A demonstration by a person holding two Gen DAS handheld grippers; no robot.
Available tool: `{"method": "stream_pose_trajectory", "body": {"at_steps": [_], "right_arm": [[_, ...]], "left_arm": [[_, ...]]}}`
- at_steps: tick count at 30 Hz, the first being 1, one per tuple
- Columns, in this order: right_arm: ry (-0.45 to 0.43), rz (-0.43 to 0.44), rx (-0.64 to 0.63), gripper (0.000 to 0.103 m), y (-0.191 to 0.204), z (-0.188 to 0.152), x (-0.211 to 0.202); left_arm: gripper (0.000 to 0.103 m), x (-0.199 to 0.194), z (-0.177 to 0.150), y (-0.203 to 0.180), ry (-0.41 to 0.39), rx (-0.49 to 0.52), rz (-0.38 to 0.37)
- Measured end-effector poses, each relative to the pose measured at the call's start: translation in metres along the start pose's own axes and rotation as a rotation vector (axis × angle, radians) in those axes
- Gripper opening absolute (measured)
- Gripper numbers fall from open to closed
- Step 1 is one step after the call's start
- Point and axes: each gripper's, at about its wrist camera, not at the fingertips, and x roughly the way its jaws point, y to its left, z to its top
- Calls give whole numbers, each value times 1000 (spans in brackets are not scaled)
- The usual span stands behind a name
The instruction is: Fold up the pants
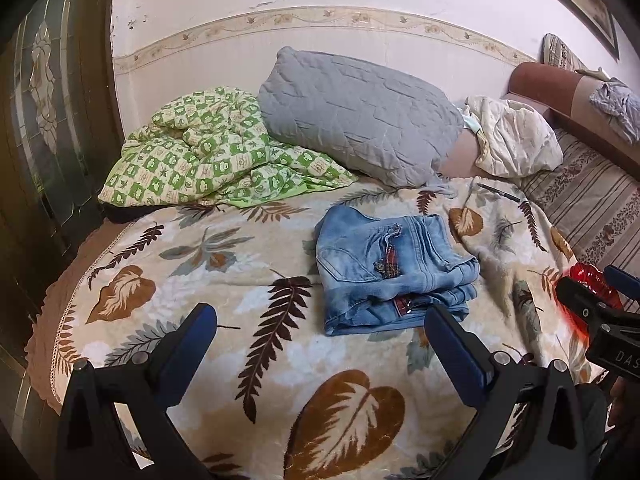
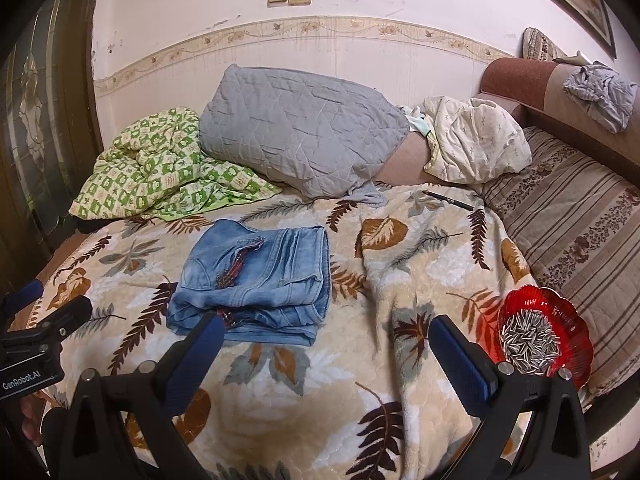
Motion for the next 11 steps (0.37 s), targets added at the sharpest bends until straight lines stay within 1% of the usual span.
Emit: {"method": "stream_pose_trajectory", "body": {"at_steps": [3,6,10,11], "right_arm": [[0,1,-2,103,0,-1,0],[1,1,-2,103,1,-2,1],[5,2,-4,103,1,-2,3],[7,2,-4,103,1,-3,3]], "left_arm": [[103,0,0,0,-1,0,-3],[103,-1,-3,1,-20,-9,-26],[103,3,-5,-1,-6,7,-21],[103,3,-6,-1,0,8,-35]]}}
